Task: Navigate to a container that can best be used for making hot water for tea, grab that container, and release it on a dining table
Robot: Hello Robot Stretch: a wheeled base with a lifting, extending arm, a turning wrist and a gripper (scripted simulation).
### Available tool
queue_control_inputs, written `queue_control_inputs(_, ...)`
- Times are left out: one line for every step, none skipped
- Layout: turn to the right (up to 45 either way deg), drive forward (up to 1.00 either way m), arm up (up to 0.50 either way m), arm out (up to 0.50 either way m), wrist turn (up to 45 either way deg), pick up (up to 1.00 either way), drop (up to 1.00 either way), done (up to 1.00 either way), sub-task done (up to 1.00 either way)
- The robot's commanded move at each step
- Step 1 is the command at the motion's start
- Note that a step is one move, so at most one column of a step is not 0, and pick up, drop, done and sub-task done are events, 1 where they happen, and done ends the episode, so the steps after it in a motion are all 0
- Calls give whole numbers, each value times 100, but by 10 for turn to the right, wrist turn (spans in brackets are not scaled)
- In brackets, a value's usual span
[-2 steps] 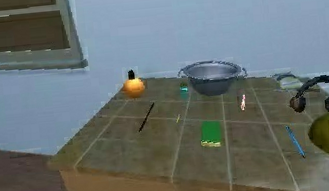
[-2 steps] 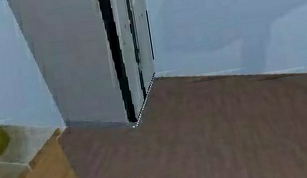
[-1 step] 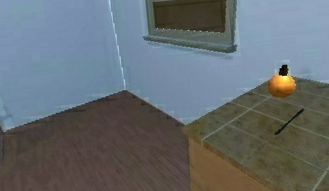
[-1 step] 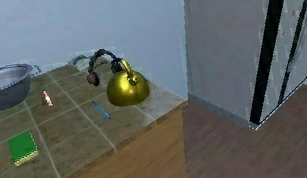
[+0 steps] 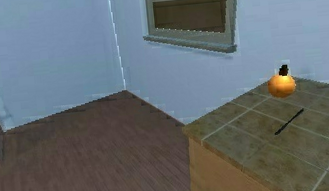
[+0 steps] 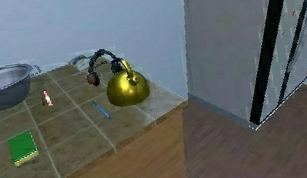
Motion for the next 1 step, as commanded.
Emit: queue_control_inputs(0,0,38,0,0,0,0,0,0)
